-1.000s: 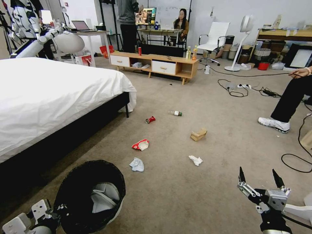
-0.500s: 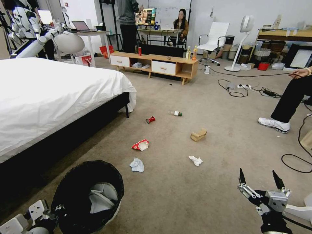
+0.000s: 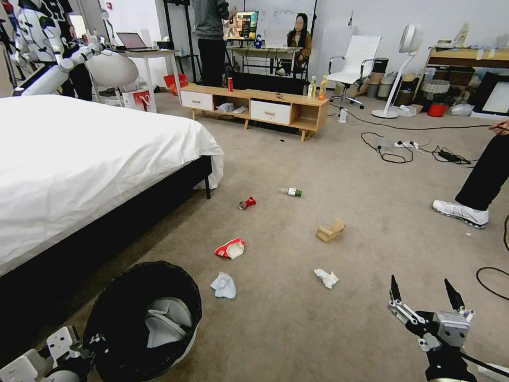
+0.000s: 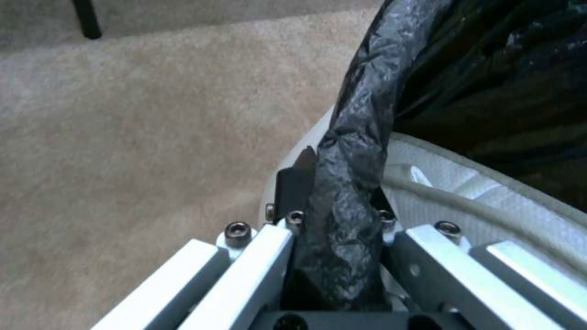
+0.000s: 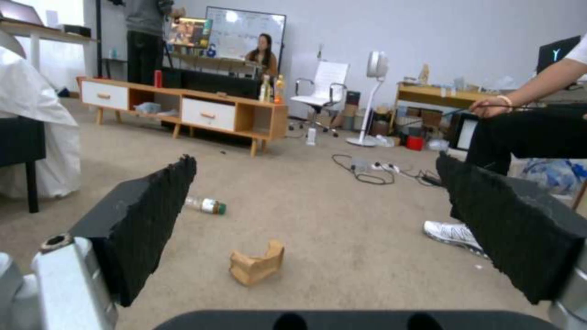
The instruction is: Pick up the trash bin and place the garbage on the floor into it.
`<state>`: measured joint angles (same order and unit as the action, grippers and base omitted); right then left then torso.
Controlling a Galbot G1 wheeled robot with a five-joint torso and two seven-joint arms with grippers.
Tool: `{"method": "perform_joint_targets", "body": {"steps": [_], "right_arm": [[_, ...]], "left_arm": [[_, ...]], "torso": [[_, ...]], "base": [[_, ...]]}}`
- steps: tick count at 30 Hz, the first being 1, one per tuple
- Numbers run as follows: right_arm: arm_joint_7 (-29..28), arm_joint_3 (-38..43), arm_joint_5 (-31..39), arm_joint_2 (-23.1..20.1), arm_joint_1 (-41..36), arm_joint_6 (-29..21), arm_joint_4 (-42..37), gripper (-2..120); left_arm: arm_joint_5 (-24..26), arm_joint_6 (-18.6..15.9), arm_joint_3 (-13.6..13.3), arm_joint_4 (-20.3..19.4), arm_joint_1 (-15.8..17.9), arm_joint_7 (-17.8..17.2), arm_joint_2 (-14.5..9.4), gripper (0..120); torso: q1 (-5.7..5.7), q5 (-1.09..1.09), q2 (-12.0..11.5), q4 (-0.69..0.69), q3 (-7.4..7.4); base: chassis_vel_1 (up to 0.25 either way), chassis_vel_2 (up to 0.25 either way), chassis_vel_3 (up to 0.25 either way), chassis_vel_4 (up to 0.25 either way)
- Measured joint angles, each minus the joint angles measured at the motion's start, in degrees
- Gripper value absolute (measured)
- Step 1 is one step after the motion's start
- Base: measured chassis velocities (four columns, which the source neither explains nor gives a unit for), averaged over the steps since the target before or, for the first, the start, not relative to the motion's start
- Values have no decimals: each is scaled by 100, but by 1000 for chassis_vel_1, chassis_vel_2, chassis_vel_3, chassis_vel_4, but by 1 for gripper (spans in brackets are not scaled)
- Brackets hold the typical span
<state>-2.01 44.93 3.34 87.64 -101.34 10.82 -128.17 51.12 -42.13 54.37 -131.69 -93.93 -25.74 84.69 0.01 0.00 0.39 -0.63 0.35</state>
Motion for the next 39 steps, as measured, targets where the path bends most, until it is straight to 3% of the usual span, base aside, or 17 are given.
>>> {"method": "perform_joint_targets", "body": {"steps": [39], "right_arm": [[-23, -8, 37, -61, 108, -29, 134, 100]], "left_arm": [[-37, -1, 27, 99, 74, 17, 23, 2]], "torso": [[0, 0, 0, 2, -1]], "base": [[-109, 101, 105, -103]]}}
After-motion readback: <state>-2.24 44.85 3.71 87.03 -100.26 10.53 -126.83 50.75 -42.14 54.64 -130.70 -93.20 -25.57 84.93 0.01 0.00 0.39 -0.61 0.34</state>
